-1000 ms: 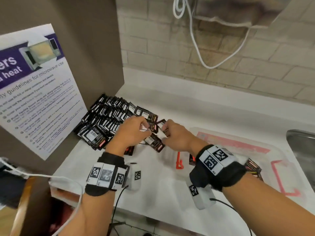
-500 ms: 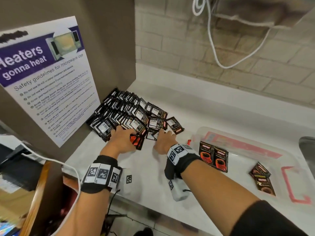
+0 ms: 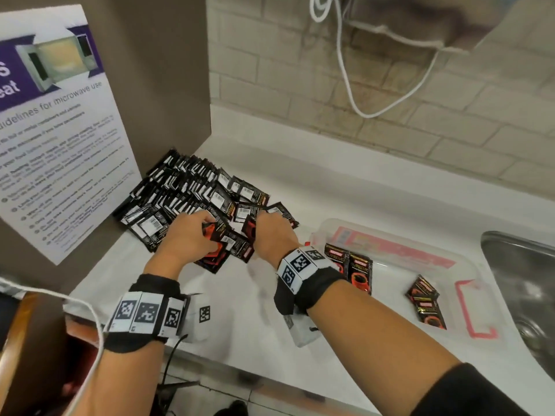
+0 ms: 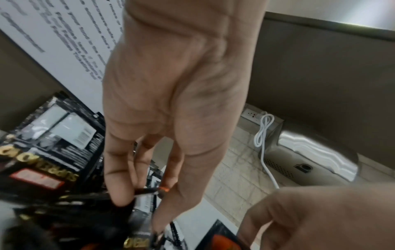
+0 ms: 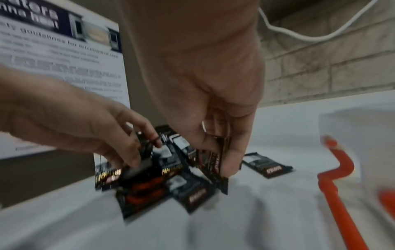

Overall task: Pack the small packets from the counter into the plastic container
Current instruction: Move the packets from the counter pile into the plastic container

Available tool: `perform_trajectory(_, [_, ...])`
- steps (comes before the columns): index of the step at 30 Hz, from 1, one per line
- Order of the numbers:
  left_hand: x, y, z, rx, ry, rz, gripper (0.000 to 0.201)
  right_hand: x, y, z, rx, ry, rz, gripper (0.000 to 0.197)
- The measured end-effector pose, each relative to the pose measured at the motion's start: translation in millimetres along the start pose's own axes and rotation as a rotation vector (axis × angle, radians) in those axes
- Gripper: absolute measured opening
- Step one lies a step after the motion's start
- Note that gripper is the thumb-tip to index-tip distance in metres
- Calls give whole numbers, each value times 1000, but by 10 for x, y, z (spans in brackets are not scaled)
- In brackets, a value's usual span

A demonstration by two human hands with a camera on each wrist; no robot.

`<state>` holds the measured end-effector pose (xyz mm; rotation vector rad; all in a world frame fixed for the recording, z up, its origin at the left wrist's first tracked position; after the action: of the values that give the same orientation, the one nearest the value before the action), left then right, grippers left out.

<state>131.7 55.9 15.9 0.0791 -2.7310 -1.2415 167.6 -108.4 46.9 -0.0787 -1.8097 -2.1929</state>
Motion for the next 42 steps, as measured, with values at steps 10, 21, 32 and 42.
perform_trajectory(10, [-82,-97,-371,-24,-47,-11,39,170,856,-1307,-613,-293,29,17])
perform_trajectory(21, [-158,151,-701,-45,-156,-171,33,573,432,-2539,-852,-525,293,33])
perform_trajectory(32, [81,-229,-1650,229,-583,72,27,411,136,-2597,-816,-630,355,29])
perform_trajectory(42, [460,-1139,-2150,-159,-823,460,23,266,19,-2653,-789,-578,296,32])
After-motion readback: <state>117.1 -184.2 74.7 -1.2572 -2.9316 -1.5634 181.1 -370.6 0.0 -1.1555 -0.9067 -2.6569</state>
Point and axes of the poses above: each hand's wrist, its own x-axis away from the middle knuckle, its own y-axis out of the back of the hand, z = x × y, the point moved 4 cm from there along -x, towards the middle knuckle, and after that the axes turned 10 degrees about -y, right-handed, at the moved point
